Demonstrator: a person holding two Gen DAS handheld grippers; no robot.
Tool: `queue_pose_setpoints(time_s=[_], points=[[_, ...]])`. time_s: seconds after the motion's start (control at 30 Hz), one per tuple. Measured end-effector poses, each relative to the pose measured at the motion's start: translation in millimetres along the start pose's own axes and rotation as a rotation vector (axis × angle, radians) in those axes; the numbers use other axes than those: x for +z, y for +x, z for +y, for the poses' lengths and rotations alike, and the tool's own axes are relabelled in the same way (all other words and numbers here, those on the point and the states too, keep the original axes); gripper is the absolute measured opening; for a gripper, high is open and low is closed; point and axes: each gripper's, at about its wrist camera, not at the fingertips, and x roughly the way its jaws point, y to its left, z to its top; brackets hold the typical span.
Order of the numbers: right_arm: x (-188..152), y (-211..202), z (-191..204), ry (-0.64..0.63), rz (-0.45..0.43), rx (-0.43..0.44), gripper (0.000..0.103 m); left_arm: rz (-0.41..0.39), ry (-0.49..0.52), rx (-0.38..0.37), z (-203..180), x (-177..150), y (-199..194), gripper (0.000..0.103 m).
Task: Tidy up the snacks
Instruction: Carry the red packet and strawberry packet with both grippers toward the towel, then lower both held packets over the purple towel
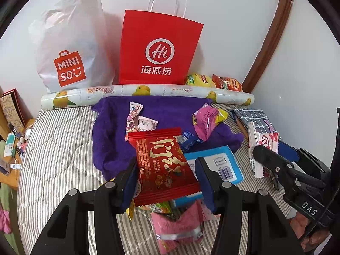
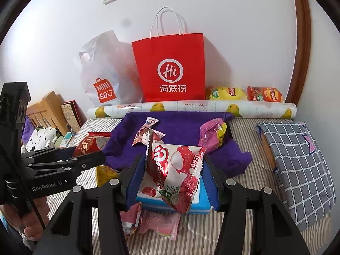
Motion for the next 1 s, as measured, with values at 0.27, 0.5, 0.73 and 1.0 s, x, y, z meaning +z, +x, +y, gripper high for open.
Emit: queue_pose_setpoints(time_s=[0.27, 0.5, 0.73, 1.0], points=[[13.4, 28.9, -4.6, -0.012, 0.01, -0.016, 0.053, 0.003, -0.025, 0.002, 9.8, 18.5, 22.2, 0.051], [31.4, 50.9, -10.8, -0.002, -0.005, -0.001, 0.053, -0.019, -0.018, 0.045, 15.6, 33.1, 45.7, 0.051], [41.1, 81.2, -19.3, 0.029, 0.0, 0.026, 0.053, -0.002, -0.068, 0.055, 31.2, 41.1, 73.2, 0.051], [48.0, 123.8, -38.4, 0.053, 0.019, 0.047, 0.053, 0.007, -0.077, 0.084, 40.5, 42.7, 94.5, 0.051]])
